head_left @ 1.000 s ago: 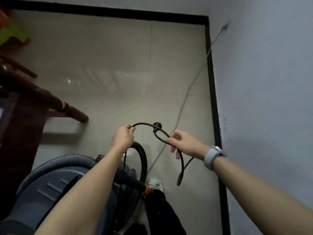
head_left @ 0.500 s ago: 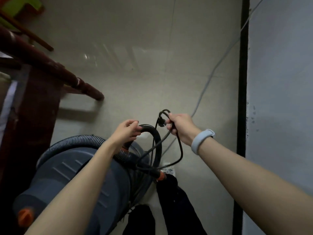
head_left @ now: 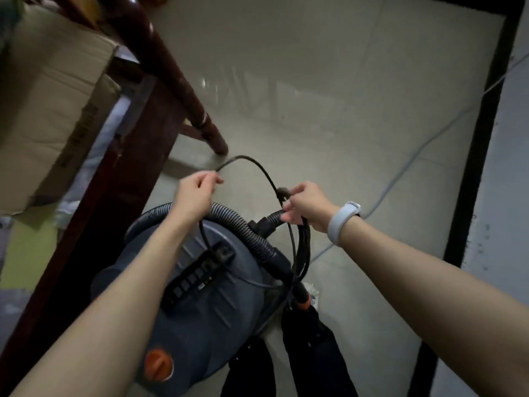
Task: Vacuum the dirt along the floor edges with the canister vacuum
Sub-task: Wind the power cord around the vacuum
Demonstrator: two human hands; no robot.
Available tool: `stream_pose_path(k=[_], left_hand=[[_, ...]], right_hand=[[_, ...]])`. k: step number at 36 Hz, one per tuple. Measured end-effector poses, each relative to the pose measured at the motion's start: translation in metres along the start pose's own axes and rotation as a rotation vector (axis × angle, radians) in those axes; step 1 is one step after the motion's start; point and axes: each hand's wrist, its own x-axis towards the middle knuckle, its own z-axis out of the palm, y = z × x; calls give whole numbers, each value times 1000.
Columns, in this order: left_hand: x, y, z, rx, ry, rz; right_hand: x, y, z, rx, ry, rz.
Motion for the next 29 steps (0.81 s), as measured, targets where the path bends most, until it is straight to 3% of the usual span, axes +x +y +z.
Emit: stream_pose_path(k=[6, 10, 12, 15, 17, 25, 29], left_hand=[[21, -2, -70, 19, 49, -50], [8, -6, -105, 12, 5, -87], [0, -11, -117, -56, -24, -133], [-10, -23, -132, -103, -45, -171], [-15, -32, -141, -83, -75, -169], [-35, -54, -172, -140, -149, -188], [-46, -60, -175, -171, -90, -176]], right_hand=[[-30, 7, 13, -724, -365, 75], [-32, 10, 36, -735, -441, 174], [-31, 8, 51, -821, -413, 93], [-18, 10, 72, -943, -159, -214], [-9, 9, 82, -871, -41, -340], [18, -6, 133, -1015, -208, -612], [8, -15, 162, -1001, -46, -809]])
